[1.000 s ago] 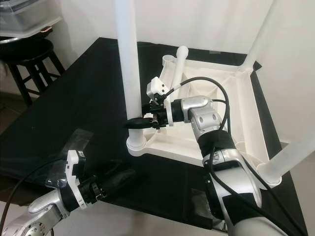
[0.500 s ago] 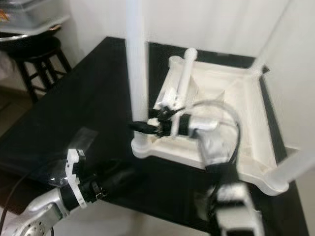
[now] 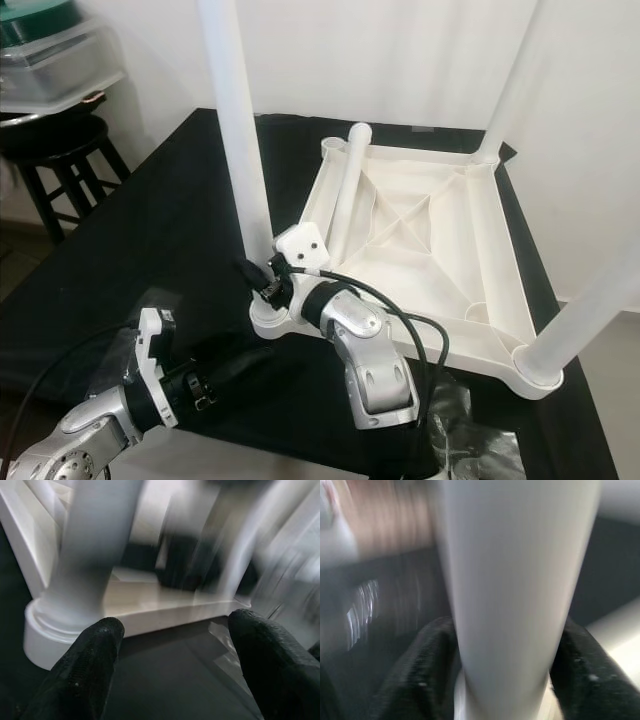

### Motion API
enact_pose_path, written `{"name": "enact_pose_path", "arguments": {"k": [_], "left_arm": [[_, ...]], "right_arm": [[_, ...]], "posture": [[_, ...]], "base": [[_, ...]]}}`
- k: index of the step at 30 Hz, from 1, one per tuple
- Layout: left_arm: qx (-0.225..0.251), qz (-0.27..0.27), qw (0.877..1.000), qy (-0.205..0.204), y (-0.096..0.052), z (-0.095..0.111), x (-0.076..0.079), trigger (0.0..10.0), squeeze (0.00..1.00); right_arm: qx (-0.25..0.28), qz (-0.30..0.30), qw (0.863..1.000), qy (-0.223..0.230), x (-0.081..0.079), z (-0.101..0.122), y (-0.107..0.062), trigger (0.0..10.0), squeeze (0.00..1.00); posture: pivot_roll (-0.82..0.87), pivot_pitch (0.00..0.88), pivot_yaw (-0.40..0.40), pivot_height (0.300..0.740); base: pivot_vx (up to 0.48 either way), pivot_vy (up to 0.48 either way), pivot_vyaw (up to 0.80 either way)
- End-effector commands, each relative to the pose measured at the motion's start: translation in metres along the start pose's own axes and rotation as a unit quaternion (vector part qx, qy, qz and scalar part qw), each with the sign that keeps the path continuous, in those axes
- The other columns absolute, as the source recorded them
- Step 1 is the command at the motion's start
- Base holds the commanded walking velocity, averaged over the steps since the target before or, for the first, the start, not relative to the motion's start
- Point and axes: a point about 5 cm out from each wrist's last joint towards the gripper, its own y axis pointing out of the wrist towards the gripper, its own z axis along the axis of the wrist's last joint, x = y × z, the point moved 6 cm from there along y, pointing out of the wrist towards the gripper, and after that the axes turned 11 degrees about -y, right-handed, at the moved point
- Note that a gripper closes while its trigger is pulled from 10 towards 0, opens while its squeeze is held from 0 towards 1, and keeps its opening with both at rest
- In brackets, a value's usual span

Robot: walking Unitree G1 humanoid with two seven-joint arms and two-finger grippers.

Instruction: Building children table

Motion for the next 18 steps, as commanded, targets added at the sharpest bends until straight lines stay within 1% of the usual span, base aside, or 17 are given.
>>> {"name": "enact_pose_path", "arguments": {"k": [1,2,3,4,5,6,7,8,9,11,13,14,17,18], "left_arm": [[-0.002,0.012,1.0,-0.002,-0.004,-0.003,-0.004,10.0,0.0],[-0.002,0.012,1.0,-0.002,-0.004,-0.003,-0.004,10.0,0.0],[-0.002,0.012,1.0,-0.001,-0.003,-0.003,-0.003,10.0,0.0],[-0.002,0.012,1.0,-0.001,-0.003,-0.003,-0.003,10.0,0.0],[-0.002,0.01,1.0,-0.002,-0.003,-0.004,-0.003,10.0,0.0],[-0.003,0.008,1.0,-0.002,-0.003,-0.004,-0.002,10.0,0.0],[-0.003,0.008,1.0,-0.002,-0.003,-0.004,-0.002,10.0,0.0],[-0.003,0.007,1.0,-0.002,-0.002,-0.004,-0.001,10.0,0.0],[-0.003,0.006,1.0,-0.003,-0.002,-0.005,0.0,10.0,0.0],[-0.002,0.005,1.0,-0.004,-0.002,-0.006,0.002,10.0,0.0],[-0.002,0.005,1.0,-0.004,-0.002,-0.006,0.003,10.0,0.0],[-0.002,0.006,1.0,-0.004,-0.002,-0.007,0.003,10.0,0.0],[-0.002,0.006,1.0,-0.005,-0.002,-0.007,0.004,10.0,0.0],[-0.001,0.006,1.0,-0.006,-0.002,-0.008,0.005,10.0,0.0]], "right_arm": [[-0.032,0.054,0.997,0.035,-0.015,-0.018,-0.001,10.0,1.0],[-0.032,0.054,0.997,0.035,-0.015,-0.018,-0.001,10.0,1.0],[0.004,0.104,0.995,0.005,-0.012,0.0,-0.004,10.0,1.0],[0.004,0.104,0.995,0.005,-0.012,0.0,-0.004,10.0,1.0],[0.031,0.137,0.99,-0.026,-0.007,0.015,-0.008,10.0,1.0],[0.05,0.173,0.982,-0.058,0.003,0.028,-0.013,10.0,0.09],[0.05,0.173,0.982,-0.058,0.003,0.028,-0.013,10.0,0.09],[0.055,0.198,0.976,-0.074,0.013,0.034,-0.015,10.0,0.09],[0.048,0.214,0.972,-0.087,0.023,0.034,-0.016,10.0,0.0],[0.033,0.224,0.969,-0.102,0.036,0.033,-0.013,10.0,0.0],[0.026,0.226,0.967,-0.112,0.045,0.036,-0.009,10.0,0.0],[0.025,0.227,0.967,-0.114,0.048,0.038,-0.007,10.0,0.0],[0.028,0.231,0.966,-0.116,0.05,0.043,-0.005,10.0,0.0],[0.045,0.242,0.962,-0.116,0.053,0.06,-0.001,10.0,0.0]], "posture": [[0.01,0.128,0.004,0.74],[0.01,0.128,0.004,0.74],[0.02,0.128,-0.001,0.74],[0.02,0.128,-0.001,0.74],[0.02,0.128,-0.002,0.74],[0.02,0.132,-0.003,0.74],[0.02,0.132,-0.003,0.74],[0.02,0.132,-0.003,0.74],[0.02,0.134,-0.007,0.74],[0.03,0.135,-0.01,0.74],[0.04,0.136,-0.012,0.74],[0.04,0.136,-0.012,0.74],[0.04,0.138,-0.016,0.74],[0.05,0.139,-0.017,0.74]], "base": [[0.0,0.0,0.0],[0.0,0.0,0.0],[0.0,0.0,0.0],[0.0,0.0,0.0],[0.0,0.0,0.0],[0.0,0.0,0.0],[0.0,0.0,0.0],[0.0,0.0,0.0],[0.0,0.0,0.0],[0.0,0.0,0.0],[0.0,0.0,0.0],[0.0,0.0,0.0],[0.0,0.0,0.0],[0.0,0.0,0.0]]}}
